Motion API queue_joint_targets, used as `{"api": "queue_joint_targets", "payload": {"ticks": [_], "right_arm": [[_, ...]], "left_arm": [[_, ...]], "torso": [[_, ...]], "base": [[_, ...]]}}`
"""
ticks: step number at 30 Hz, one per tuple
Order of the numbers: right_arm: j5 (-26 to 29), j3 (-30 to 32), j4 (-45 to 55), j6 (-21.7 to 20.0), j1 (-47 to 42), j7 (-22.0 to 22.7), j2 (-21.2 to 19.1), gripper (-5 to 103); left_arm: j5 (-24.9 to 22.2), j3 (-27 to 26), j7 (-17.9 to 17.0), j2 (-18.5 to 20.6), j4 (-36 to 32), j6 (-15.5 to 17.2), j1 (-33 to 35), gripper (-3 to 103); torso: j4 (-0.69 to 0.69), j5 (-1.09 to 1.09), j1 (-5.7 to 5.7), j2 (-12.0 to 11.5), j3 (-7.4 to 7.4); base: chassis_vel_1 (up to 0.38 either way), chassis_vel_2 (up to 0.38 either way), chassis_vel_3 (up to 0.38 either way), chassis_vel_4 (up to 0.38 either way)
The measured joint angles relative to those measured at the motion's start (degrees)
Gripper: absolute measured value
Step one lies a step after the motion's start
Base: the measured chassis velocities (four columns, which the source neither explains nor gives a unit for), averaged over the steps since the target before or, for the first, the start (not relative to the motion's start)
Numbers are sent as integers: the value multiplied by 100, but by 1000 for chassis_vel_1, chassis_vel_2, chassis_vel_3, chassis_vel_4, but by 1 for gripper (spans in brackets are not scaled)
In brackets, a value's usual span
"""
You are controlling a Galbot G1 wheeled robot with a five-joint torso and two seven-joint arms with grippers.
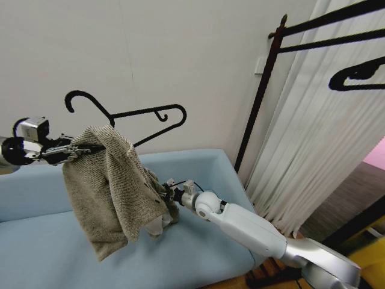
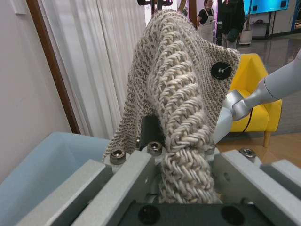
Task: Pick up the clothes from the sofa and hang them on the clothes hanger.
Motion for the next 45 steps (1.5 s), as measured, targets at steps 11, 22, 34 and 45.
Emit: {"api": "queue_joint_targets", "payload": {"ticks": [11,22,34,45], "right_arm": [[-349,334,59,249,151,449,-79,4],[-445,923,141,350,357,853,-139,4],[-358,1607,520,66,677,831,-462,4],[73,1701,826,-275,1211,751,-822,4]], "left_arm": [[31,5,-21,-15,70,-23,15,4],[62,25,-64,-115,16,-31,35,4],[545,32,-598,-272,-55,-196,37,4],[1370,72,-1986,-377,-471,-140,63,4]], "torso": [[0,0,0,0,0],[0,1,0,0,0],[0,1,0,0,0],[0,1,0,0,0]], "base": [[0,0,0,0],[0,0,0,0],[0,0,0,0],[0,0,0,0]]}}
